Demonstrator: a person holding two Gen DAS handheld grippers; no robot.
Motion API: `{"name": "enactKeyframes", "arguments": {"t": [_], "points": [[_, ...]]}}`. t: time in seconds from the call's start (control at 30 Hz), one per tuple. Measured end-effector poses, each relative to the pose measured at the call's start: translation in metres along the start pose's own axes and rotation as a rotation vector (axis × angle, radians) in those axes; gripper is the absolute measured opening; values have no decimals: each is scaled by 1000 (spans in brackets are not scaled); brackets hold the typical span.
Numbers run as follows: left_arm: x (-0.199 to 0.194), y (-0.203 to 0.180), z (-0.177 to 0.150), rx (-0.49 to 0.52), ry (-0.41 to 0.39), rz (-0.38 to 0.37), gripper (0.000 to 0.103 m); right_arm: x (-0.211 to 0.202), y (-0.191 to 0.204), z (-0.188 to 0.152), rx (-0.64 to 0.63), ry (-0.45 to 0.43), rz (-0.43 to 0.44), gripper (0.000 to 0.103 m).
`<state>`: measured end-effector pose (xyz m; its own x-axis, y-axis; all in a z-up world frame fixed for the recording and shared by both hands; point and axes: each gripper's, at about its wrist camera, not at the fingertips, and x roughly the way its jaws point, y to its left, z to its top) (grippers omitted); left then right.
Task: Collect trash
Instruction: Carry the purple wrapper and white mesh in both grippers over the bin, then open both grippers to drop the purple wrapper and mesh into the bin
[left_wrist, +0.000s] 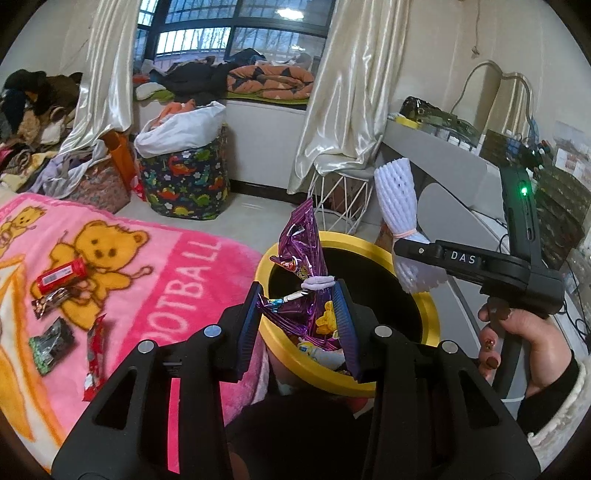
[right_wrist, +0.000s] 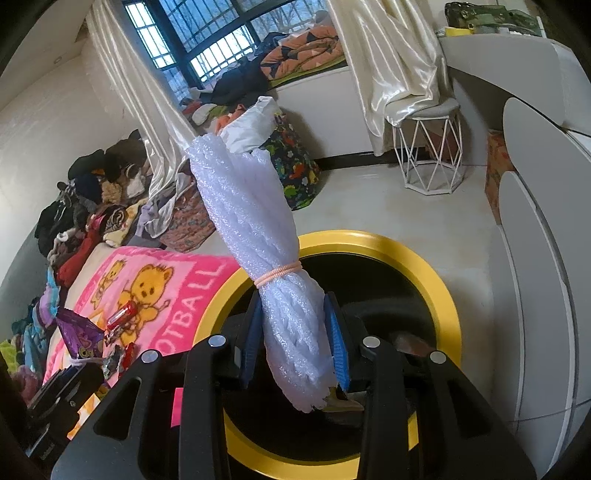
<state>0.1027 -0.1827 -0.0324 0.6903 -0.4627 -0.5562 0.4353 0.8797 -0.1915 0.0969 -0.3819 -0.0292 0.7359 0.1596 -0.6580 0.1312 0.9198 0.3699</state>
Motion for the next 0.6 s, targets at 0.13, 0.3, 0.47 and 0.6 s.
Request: {"name": "enactKeyframes", "arguments": {"t": [0.13,0.3,0.47,0.6], "points": [[8,-4,1,10,10,-14,32,0,-7,0,16,0,-2,32],[19,-12,5,19,24,-28,31,-1,-13,2,26,3,-2,32],[34,-17,10,36,41,-32,32,0,-19,0,38,11,0,33],[48,-18,14,33,69,-45,32,2,-24,-1,50,17,-1,34]]}}
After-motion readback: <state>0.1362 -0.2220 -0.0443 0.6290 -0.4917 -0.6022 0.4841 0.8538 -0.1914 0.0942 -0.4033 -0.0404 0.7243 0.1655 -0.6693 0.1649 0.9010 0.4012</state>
